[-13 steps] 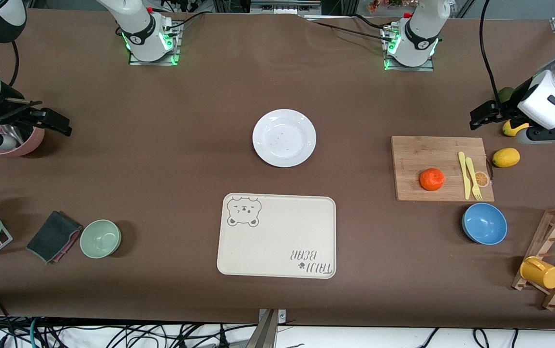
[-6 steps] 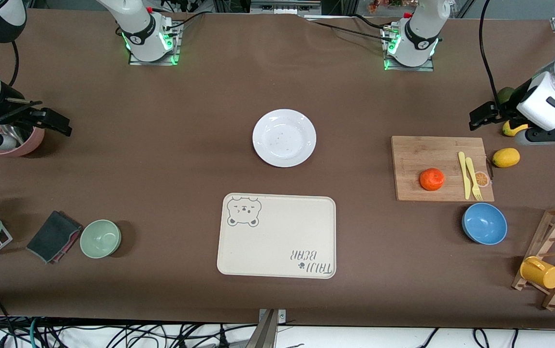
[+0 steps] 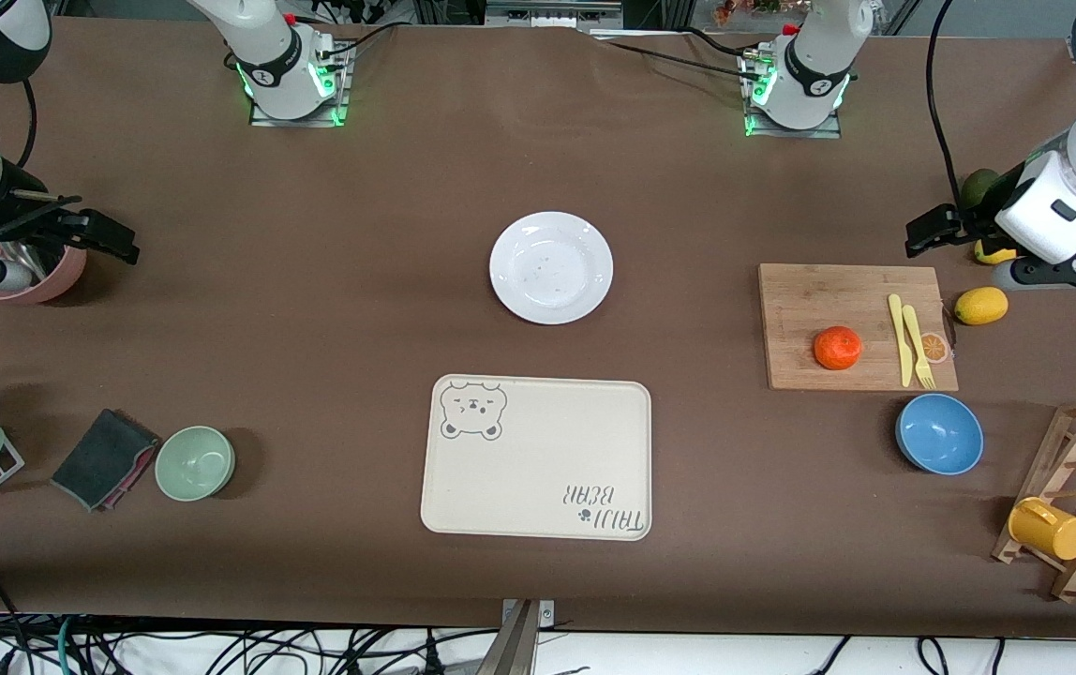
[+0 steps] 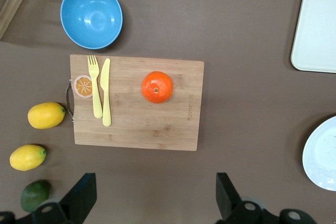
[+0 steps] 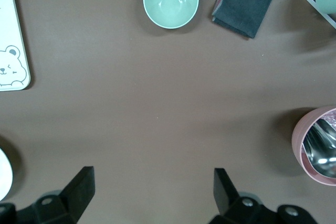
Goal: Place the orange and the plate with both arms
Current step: 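Move the left gripper down over the orange on the cutting board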
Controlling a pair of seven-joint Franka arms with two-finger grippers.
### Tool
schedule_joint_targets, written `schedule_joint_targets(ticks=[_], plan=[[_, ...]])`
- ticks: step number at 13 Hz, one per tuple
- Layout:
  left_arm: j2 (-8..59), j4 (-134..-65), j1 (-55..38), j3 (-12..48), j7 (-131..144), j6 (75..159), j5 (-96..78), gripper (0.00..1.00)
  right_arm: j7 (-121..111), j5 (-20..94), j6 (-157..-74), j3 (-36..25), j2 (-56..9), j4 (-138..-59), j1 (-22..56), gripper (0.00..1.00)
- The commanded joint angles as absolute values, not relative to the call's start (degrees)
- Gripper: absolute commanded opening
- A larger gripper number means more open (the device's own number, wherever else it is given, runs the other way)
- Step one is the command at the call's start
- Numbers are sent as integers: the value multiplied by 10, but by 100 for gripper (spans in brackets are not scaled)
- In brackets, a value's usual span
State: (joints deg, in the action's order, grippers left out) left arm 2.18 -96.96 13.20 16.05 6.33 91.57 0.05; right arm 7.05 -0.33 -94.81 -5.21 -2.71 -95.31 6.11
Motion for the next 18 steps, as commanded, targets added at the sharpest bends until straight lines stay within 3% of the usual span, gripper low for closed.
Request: schedule_joint_targets(ticks=[1, 13, 18], plan=[[46, -964, 133, 163, 70, 929, 6, 100, 71, 5, -944, -52, -25, -953, 59, 100], [256, -991, 145, 160, 108, 1110, 6, 100, 69, 5, -943, -52, -25, -953, 59, 100], [289, -1025, 145, 159, 137, 1156, 10, 100, 69, 5, -943, -52, -25, -953, 59, 100]])
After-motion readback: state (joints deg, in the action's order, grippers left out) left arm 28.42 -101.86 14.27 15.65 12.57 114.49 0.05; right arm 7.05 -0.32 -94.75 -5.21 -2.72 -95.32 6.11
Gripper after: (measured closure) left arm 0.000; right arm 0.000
